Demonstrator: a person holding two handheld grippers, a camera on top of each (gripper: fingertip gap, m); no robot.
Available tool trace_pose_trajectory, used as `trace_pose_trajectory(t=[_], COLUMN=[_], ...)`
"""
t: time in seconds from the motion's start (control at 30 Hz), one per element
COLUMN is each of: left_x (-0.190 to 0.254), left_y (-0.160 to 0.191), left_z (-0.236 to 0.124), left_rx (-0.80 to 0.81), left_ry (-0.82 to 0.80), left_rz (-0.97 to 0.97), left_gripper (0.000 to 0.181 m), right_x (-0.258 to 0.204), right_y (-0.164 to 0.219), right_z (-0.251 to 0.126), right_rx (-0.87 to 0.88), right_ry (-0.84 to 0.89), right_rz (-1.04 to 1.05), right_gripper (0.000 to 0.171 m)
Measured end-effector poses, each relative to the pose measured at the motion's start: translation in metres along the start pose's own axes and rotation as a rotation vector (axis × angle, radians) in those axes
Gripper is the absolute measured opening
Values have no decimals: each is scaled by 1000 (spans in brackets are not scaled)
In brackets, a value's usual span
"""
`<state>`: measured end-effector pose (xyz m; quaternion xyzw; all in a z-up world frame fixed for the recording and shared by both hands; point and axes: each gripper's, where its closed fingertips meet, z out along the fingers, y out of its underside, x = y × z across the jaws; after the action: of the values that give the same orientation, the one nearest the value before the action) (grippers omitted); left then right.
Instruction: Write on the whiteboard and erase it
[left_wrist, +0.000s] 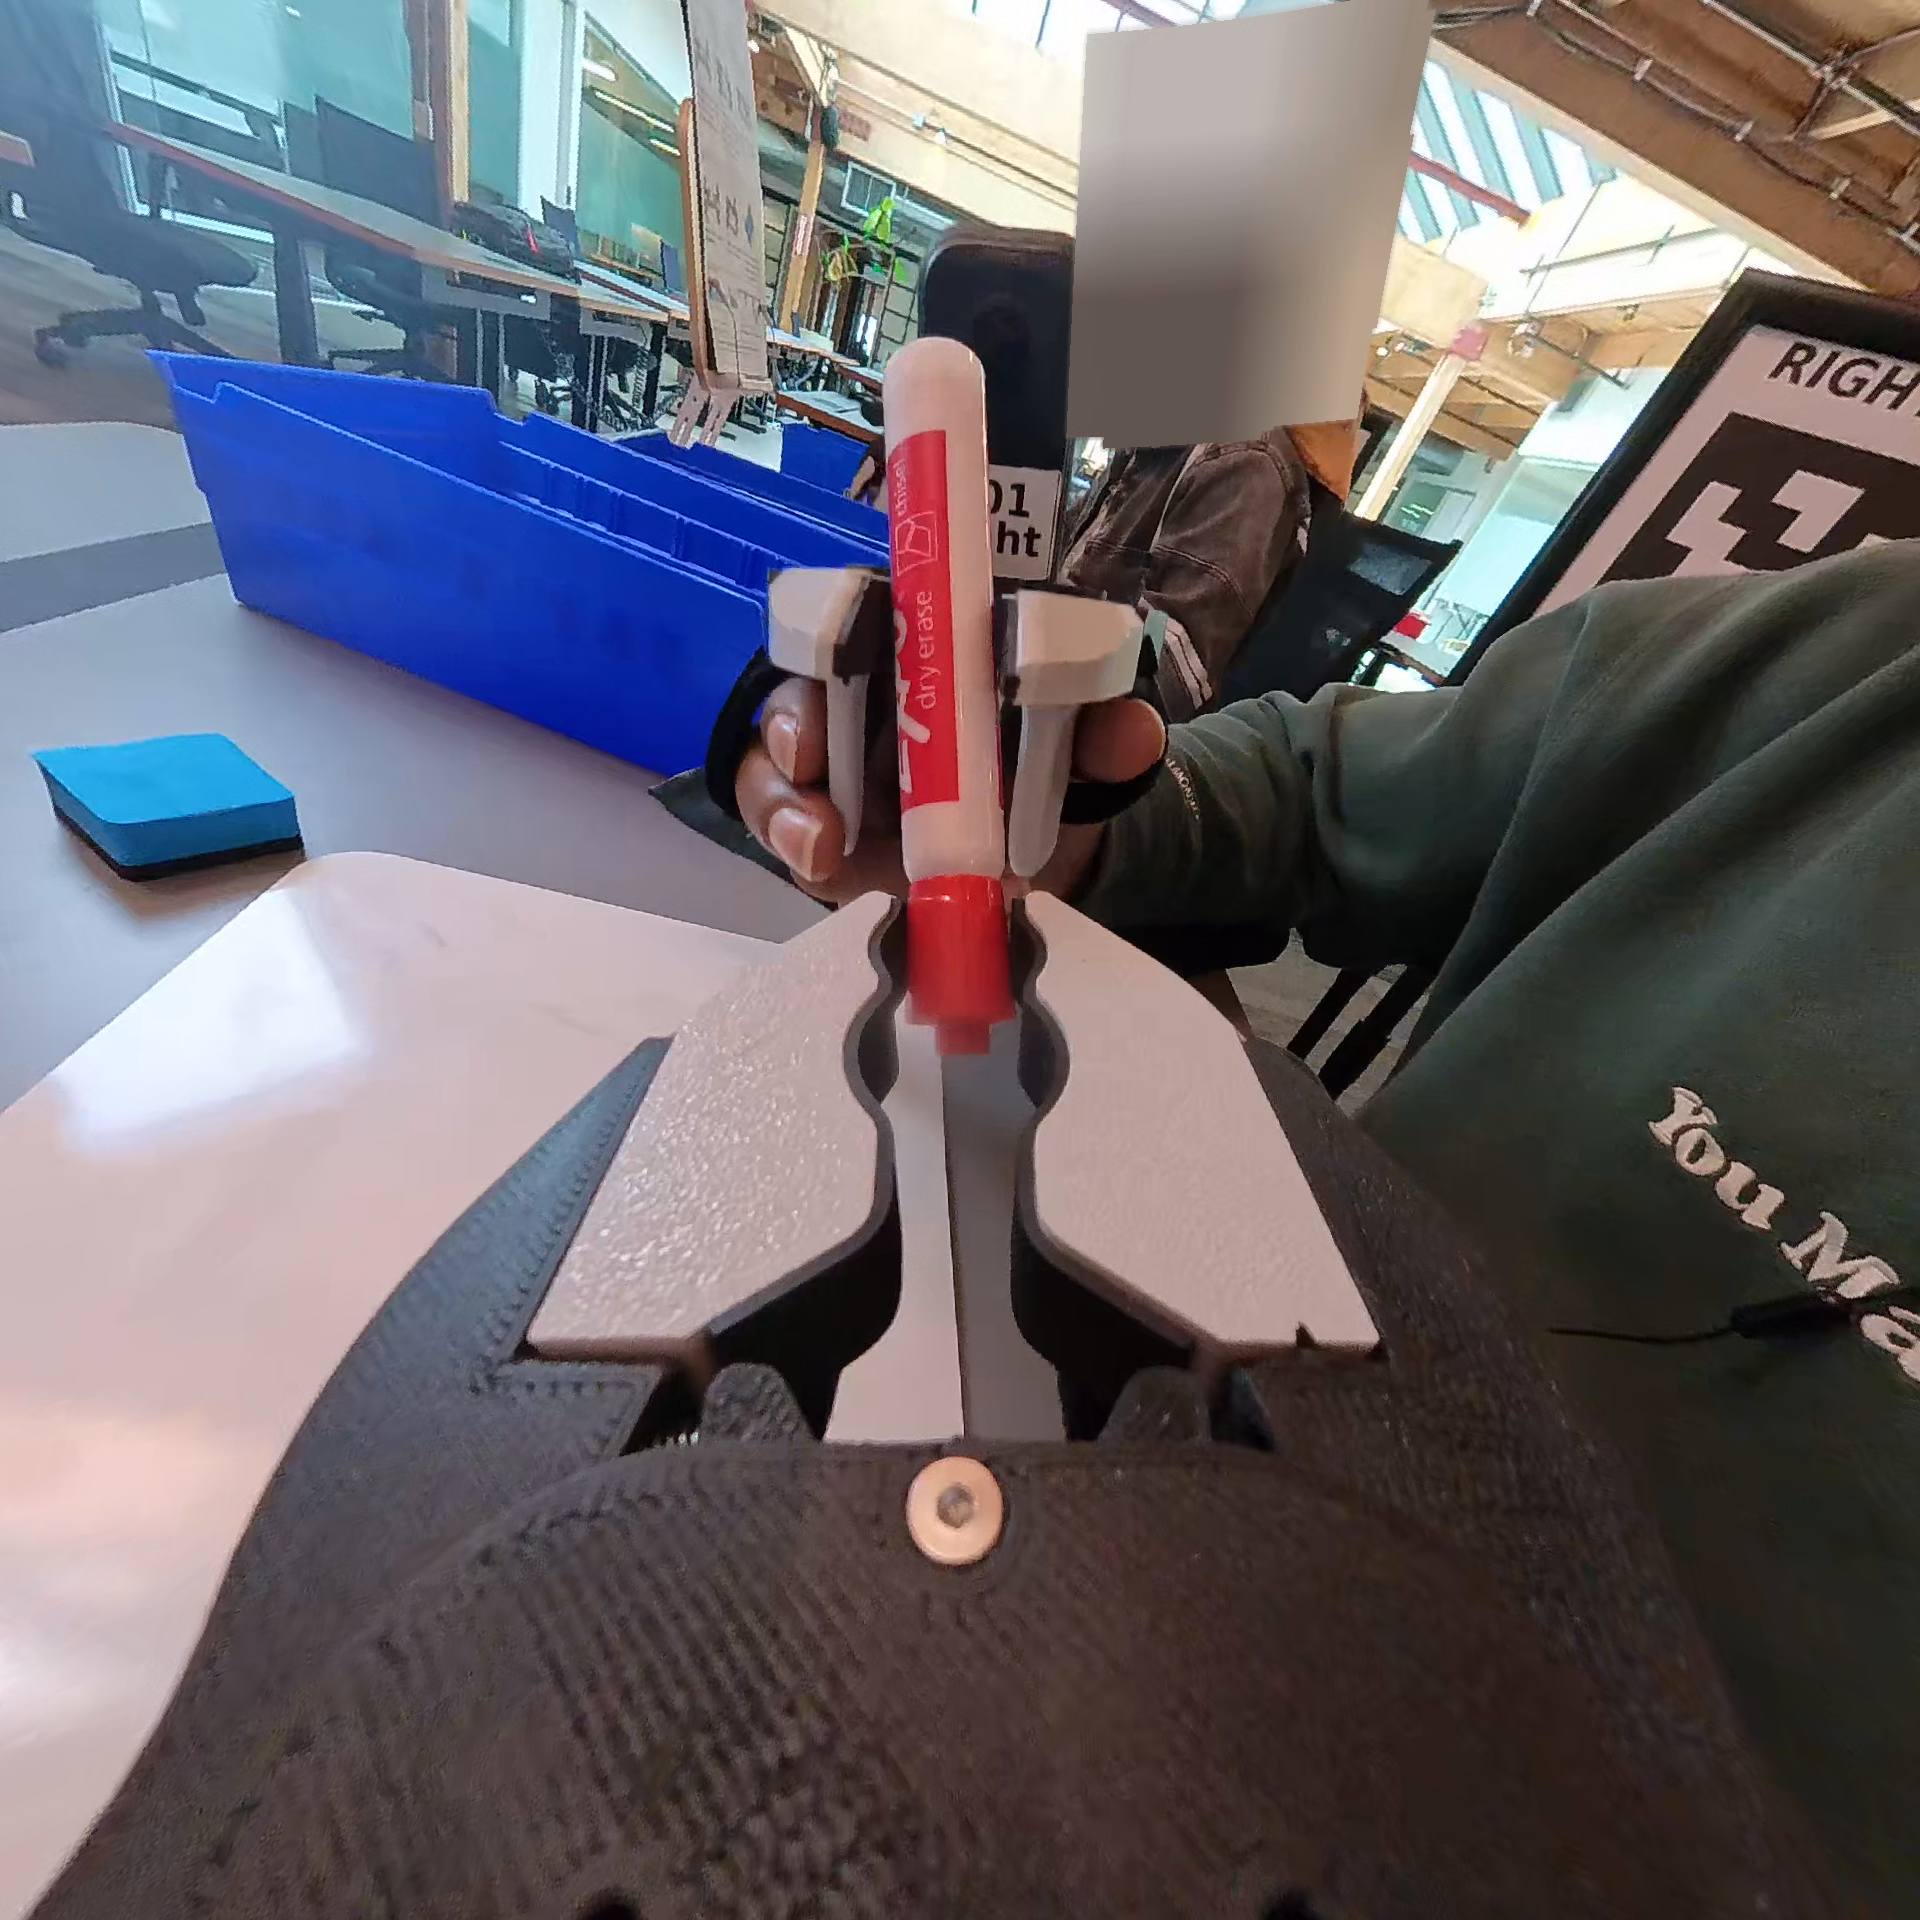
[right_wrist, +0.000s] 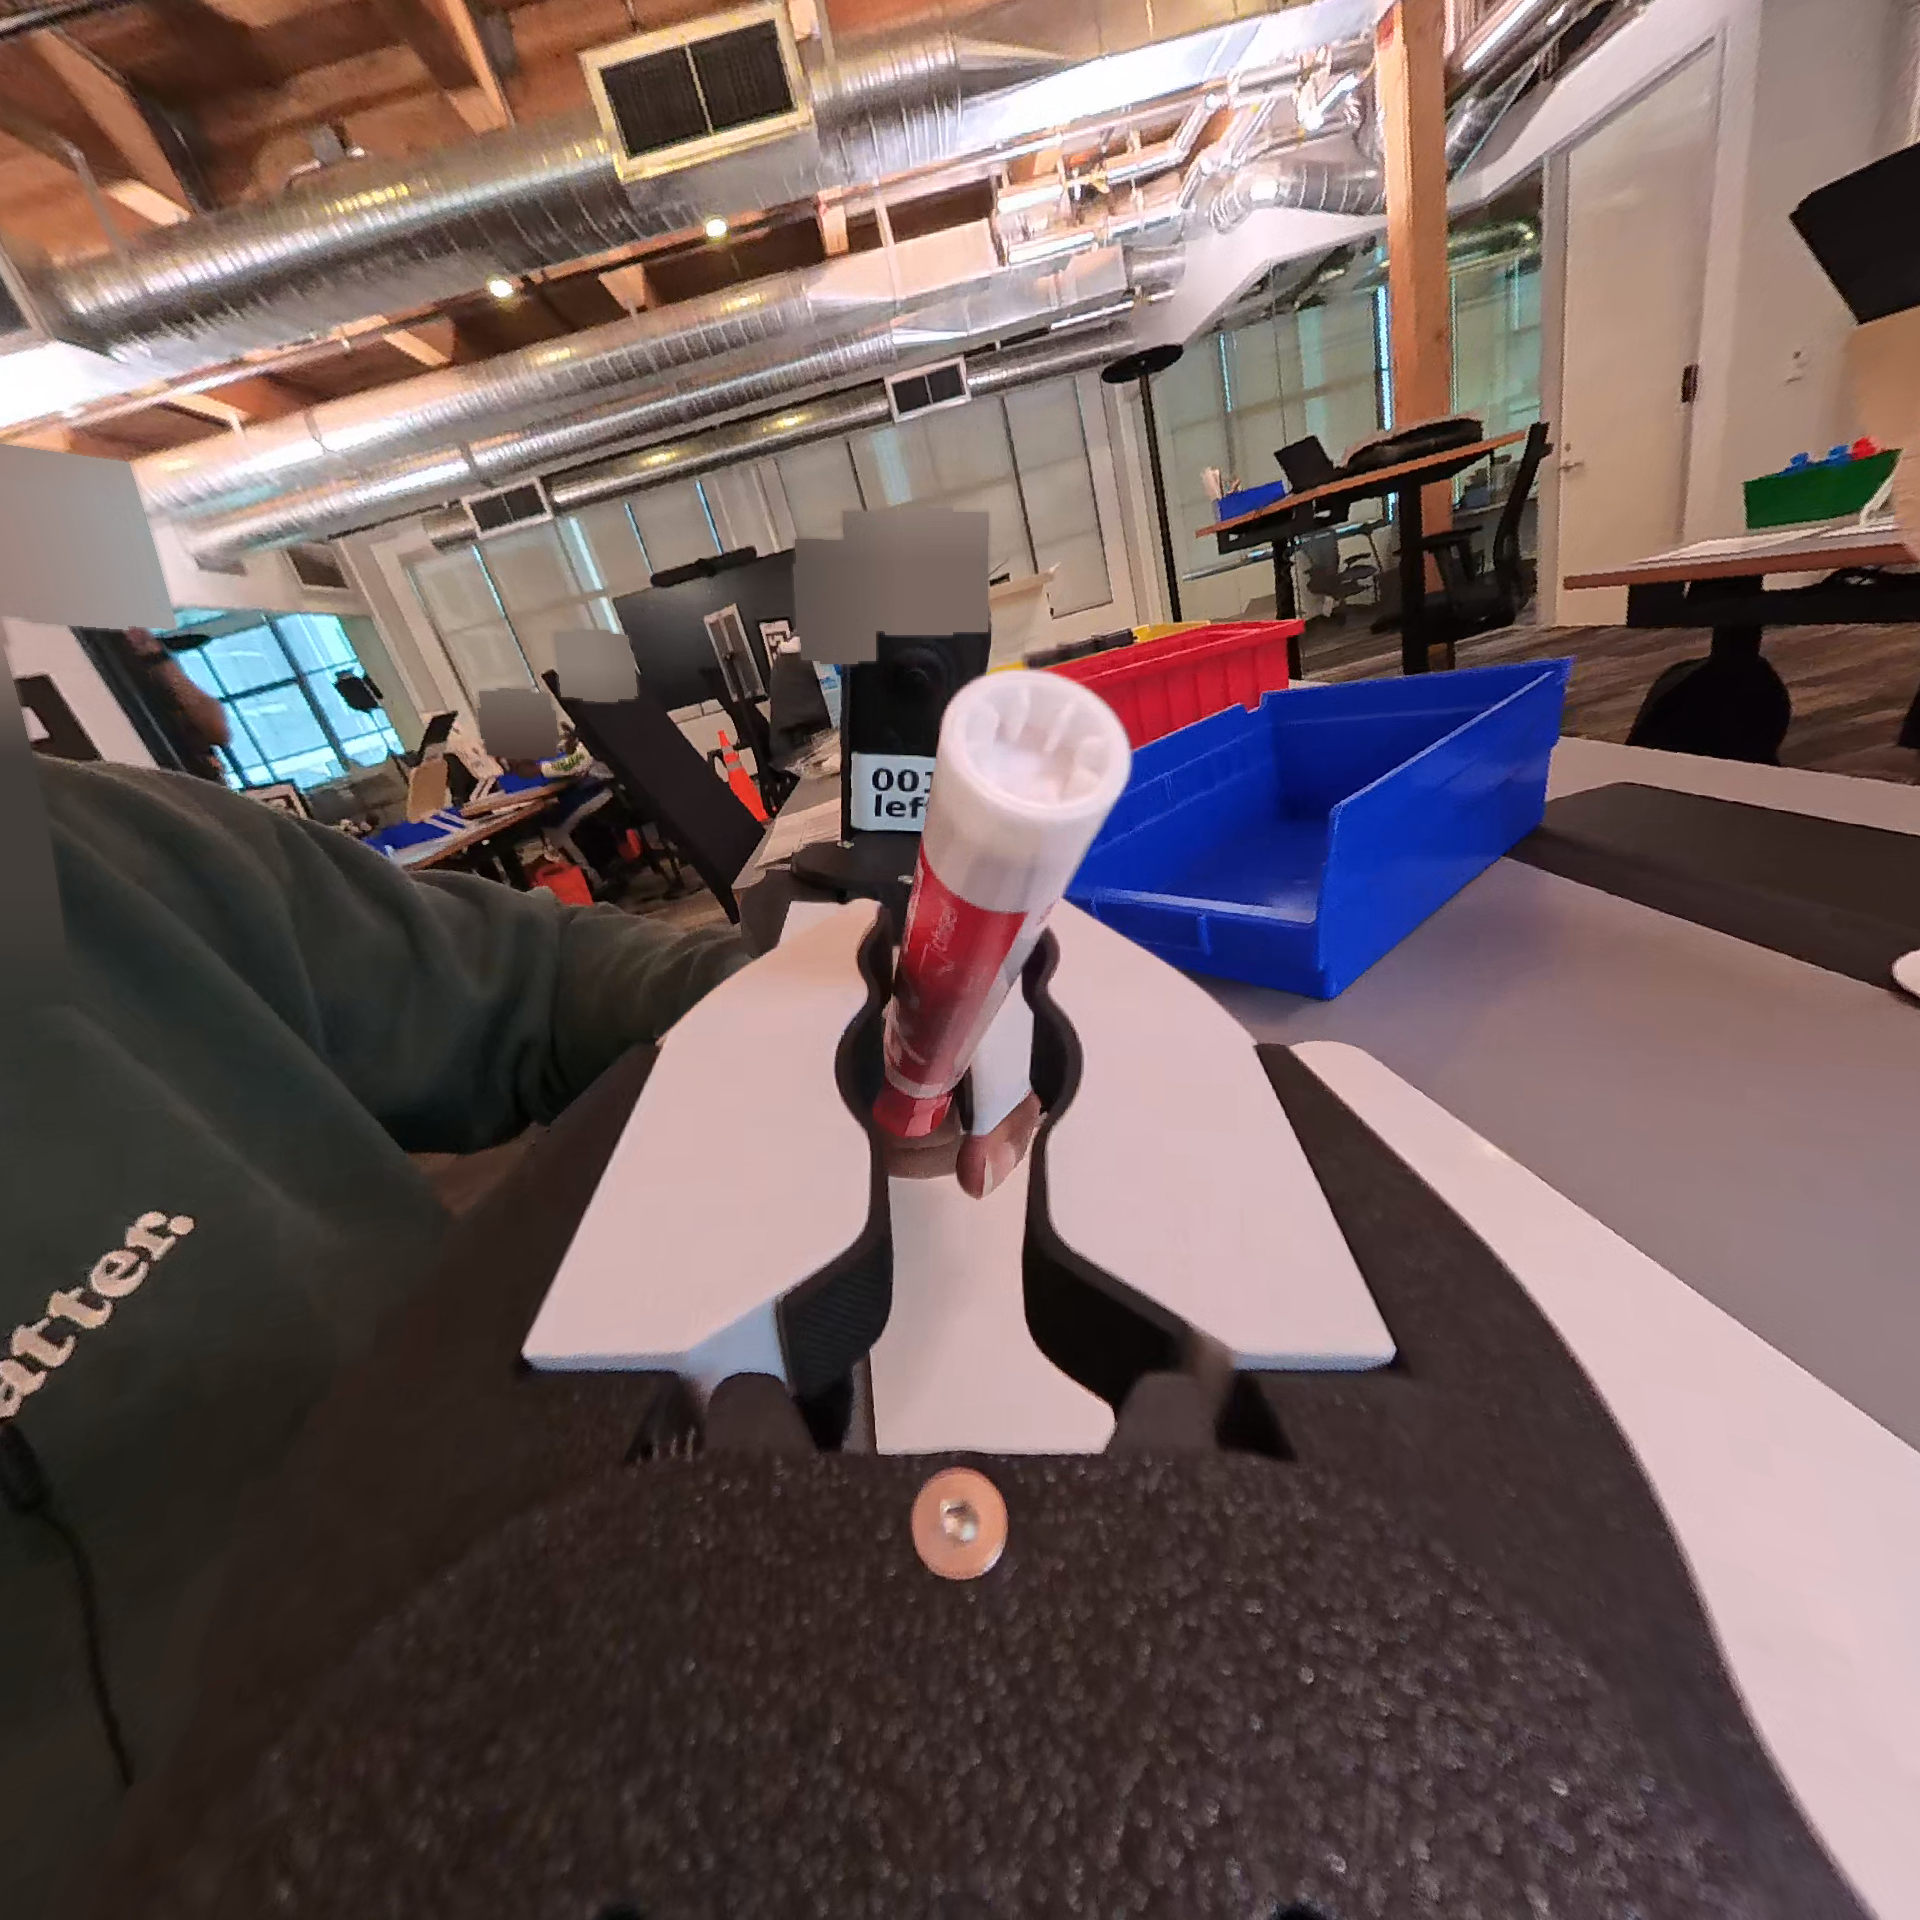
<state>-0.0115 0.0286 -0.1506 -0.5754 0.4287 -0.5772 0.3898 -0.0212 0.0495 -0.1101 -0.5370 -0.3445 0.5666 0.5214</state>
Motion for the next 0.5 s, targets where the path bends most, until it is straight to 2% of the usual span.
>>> trace_pose_trajectory(t=[0.5], left_x=[-11], left_y=[13], left_z=[-2], left_rx=[-60], left_ry=[-33], left_rz=[-2], left_gripper=[19], right_x=[12], right_y=[4], right_z=[-9], right_rx=[-86], right_ry=[14], right_rz=[38], right_gripper=[21])
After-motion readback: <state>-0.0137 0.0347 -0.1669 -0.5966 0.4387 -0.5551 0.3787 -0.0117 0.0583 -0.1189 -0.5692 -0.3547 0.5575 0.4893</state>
